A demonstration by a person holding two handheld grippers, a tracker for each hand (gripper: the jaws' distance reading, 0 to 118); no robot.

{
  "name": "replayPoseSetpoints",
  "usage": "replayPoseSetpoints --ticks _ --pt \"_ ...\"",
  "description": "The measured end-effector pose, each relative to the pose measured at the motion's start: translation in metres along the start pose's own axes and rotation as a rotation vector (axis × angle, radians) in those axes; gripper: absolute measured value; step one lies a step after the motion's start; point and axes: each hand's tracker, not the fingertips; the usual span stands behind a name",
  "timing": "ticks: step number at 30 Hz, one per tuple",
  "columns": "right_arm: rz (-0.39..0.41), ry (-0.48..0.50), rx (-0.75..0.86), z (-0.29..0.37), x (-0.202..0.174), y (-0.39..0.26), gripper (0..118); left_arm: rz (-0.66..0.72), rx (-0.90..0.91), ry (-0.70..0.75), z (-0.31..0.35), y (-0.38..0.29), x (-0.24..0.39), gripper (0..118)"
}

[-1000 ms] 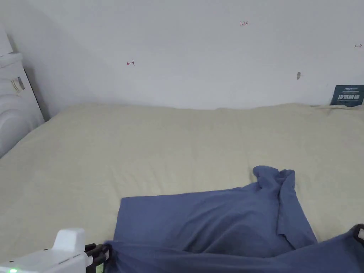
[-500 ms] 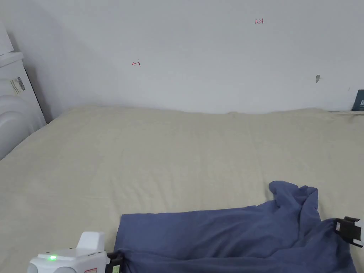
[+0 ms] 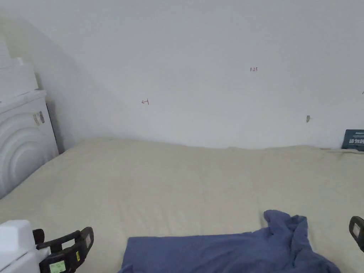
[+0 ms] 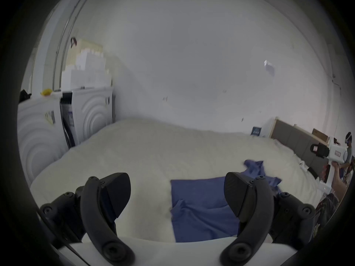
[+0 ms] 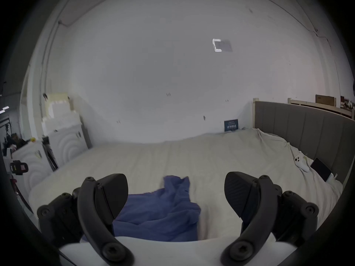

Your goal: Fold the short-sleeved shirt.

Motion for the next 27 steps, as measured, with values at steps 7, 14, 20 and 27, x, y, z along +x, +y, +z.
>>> replayPoseSetpoints --ticks 7,14,20,27 --pt "0.007 0.026 -0.015 0.077 -0.047 -0.019 103 -0.026 0.098 -0.074 0.058 -0.009 0.052 97" --pt "0.084 0.034 -0.06 0.115 -0.076 -0.067 38 -0.109 0.09 -0.057 0.092 -0.053 0.086 46" --pt "0.083 0.01 -0.114 0.127 -0.085 -0.095 0 -0.009 0.043 -0.014 0.102 -0.086 0.084 0" --pt "0.053 0.018 -0.181 0.125 -0.081 -0.106 0 -0.005 -0.128 0.018 0.069 -0.109 0.068 0"
